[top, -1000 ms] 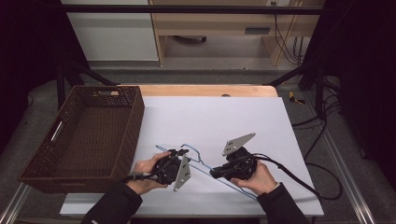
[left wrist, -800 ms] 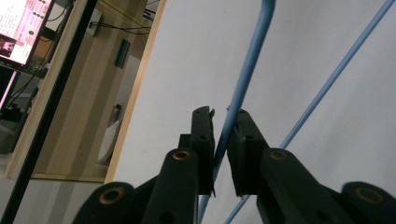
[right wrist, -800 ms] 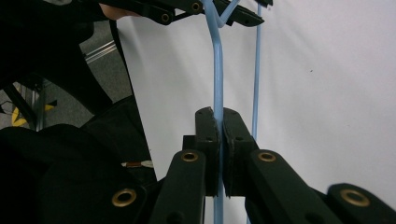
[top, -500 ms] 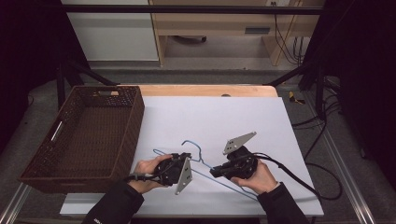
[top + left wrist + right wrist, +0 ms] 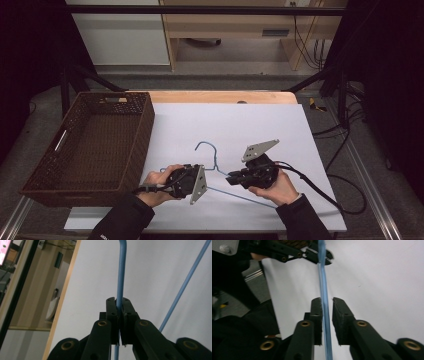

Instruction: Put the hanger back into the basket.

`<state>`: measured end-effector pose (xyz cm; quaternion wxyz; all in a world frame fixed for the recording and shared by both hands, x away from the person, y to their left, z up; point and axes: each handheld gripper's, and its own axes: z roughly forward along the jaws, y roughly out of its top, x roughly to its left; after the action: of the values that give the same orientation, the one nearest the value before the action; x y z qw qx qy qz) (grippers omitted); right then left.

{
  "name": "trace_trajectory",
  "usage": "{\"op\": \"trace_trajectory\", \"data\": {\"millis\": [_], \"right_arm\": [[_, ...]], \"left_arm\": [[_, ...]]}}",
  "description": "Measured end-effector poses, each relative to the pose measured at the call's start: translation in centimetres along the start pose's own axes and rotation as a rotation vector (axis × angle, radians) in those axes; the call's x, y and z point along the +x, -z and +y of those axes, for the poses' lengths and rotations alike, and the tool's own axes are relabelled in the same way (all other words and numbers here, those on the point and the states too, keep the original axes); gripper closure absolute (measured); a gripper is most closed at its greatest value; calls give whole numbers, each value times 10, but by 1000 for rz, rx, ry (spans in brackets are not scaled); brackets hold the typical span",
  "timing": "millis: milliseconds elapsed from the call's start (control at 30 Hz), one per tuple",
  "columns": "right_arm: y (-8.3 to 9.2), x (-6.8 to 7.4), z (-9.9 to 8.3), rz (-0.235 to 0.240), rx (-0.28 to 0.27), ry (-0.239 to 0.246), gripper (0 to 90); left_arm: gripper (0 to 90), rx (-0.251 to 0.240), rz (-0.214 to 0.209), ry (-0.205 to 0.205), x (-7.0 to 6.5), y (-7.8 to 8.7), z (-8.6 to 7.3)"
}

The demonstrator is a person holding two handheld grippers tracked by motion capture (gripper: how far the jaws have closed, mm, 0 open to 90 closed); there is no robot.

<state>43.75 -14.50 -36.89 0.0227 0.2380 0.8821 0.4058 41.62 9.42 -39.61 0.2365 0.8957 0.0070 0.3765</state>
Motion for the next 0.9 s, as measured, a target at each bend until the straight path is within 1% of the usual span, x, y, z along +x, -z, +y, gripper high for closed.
{"op": "trace_trajectory", "data": {"millis": [33, 67, 100, 133, 167, 200, 267, 333, 367, 400, 433, 467, 500, 533, 567, 600, 633, 700, 767, 833, 900], "right_arm": [[3, -1, 0, -27, -24, 6, 707], [5, -1, 0, -48, -38, 10, 685], [9, -2, 0, -74, -51, 15, 655], [12, -3, 0, -92, -74, 16, 603], [15, -4, -2, -128, -113, 28, 558], [18, -5, -3, -158, -125, 39, 532], [23, -8, -5, -200, -152, 29, 448], [28, -12, -8, -250, -184, 22, 375], [30, -14, -10, -277, -199, 19, 328], [33, -16, -12, -303, -215, 22, 314], [35, -19, -14, -319, -229, 13, 311], [38, -21, -17, -331, -247, 1, 287], [39, -23, -19, -340, -264, -4, 258], [42, -25, -22, -349, -279, -14, 236], [45, -27, -25, -362, -297, -23, 219], [47, -28, -29, -377, -317, -33, 200], [48, -29, -32, -387, -328, -41, 175], [52, -31, -40, -407, -335, -60, 152], [54, -32, -48, -423, -330, -81, 132], [56, -32, -56, -434, -334, -90, 126], [58, -33, -63, -434, -336, -106, 118]], "left_arm": [[869, 21, -1, -1, 2, 1, 1], [869, 36, -1, 13, 3, 1, 2], [869, 43, -8, 39, 5, 0, 2], [869, 54, -8, 73, 7, -1, 3], [869, 54, -15, 109, 8, -2, 3], [869, 60, -16, 128, 9, -3, 4], [869, 91, -12, 158, 12, -4, 6], [869, 117, -22, 194, 16, -6, 8], [869, 123, -14, 203, 17, -6, 9], [869, 138, -12, 213, 18, -6, 10], [869, 150, -7, 226, 20, -7, 11], [869, 162, -9, 233, 22, -7, 12], [869, 173, -10, 253, 24, -8, 13], [869, 173, -10, 253, 24, -8, 13], [869, 195, -4, 293, 29, -9, 14], [869, 204, 0, 301, 31, -9, 15], [869, 212, 4, 319, 33, -10, 15], [869, 225, 13, 335, 36, -9, 17], [869, 241, 24, 350, 41, -8, 20], [869, 254, 33, 368, 46, -6, 23], [869, 260, 36, 380, 50, -4, 24]]}}
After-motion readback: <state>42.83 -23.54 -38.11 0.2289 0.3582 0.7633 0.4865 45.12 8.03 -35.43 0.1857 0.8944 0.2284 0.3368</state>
